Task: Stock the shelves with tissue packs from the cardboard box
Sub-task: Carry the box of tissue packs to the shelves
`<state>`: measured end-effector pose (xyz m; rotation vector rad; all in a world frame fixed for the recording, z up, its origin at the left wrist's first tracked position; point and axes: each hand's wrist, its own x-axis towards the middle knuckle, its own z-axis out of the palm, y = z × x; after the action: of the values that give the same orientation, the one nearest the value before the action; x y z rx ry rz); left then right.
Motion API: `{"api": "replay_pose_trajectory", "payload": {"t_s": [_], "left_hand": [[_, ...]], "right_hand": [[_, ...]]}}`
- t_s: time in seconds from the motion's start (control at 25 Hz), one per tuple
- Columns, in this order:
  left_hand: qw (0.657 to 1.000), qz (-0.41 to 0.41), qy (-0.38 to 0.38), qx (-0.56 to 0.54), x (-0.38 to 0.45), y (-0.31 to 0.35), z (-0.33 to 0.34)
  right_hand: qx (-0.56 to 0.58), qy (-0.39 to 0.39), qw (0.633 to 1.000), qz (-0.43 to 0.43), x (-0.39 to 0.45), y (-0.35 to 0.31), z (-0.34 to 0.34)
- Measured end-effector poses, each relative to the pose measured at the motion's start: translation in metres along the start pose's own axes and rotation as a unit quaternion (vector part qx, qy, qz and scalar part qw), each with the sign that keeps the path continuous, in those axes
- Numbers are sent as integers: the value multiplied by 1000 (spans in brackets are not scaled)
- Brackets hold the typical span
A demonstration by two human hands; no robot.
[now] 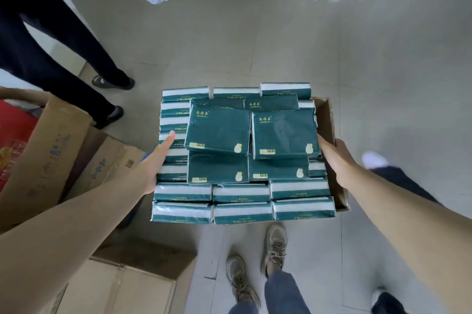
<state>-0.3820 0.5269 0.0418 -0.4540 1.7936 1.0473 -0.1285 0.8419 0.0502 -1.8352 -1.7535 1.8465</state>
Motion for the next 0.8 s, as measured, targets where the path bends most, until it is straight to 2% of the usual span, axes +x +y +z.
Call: {"api": "replay_pose_trajectory", "payload": {"t_s": [0.36,0.8], "left_hand": [[998,36,-38,21,18,113,121],[993,72,-70,59,32,254,254]], "right_hand": [[15,22,999,27,92,-63,-86],[67,59,996,19,180,-135,-180]]}}
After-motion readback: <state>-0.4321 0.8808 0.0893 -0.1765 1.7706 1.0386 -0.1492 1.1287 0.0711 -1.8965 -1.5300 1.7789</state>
